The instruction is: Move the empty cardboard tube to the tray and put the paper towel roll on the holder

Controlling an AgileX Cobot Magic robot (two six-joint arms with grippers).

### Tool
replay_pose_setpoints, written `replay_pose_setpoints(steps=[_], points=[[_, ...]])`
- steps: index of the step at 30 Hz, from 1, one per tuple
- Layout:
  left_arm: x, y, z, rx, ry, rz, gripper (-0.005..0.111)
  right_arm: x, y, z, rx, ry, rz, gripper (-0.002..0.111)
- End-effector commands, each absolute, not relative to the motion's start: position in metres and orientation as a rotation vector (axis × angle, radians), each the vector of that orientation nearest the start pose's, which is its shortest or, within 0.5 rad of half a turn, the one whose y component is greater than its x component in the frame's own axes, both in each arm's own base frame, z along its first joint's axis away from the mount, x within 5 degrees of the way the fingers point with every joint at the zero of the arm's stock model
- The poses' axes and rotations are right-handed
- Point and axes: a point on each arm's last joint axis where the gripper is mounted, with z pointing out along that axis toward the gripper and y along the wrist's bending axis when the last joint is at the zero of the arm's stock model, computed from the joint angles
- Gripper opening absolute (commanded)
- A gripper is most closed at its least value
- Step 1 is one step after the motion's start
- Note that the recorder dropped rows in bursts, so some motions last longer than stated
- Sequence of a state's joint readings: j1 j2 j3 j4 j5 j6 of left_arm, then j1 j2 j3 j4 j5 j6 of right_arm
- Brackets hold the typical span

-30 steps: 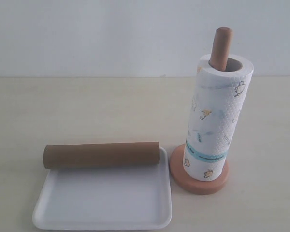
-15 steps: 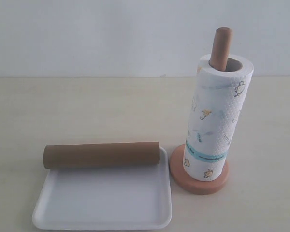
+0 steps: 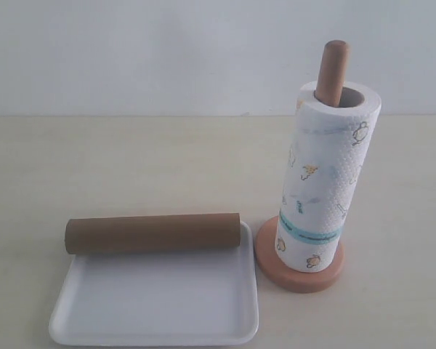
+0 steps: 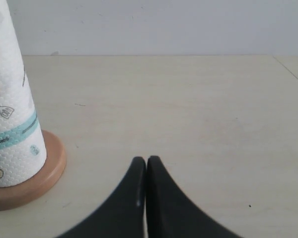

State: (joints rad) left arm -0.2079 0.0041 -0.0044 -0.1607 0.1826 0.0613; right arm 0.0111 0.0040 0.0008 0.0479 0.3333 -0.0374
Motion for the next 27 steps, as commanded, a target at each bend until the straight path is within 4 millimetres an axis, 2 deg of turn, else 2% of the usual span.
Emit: replay_pose_setpoints(steps=[1, 7, 27], points=[[0.0533, -0.0115, 0.1864, 0.076, 1.782, -0.201, 0.004, 0.0538, 0.0017, 0.1835, -0.011, 1.812, 0.024, 0.000], [0.0538, -0.0089, 0.1865, 0.056, 1.781, -0.154, 0.004, 0.0538, 0.0017, 0.1835, -0.011, 1.812, 0.024, 0.000], [0.0539, -0.0089, 0.1867, 0.055, 1.778, -0.154, 0.004, 0.0538, 0.0019, 0.1835, -0.004, 1.812, 0.034, 0.000]])
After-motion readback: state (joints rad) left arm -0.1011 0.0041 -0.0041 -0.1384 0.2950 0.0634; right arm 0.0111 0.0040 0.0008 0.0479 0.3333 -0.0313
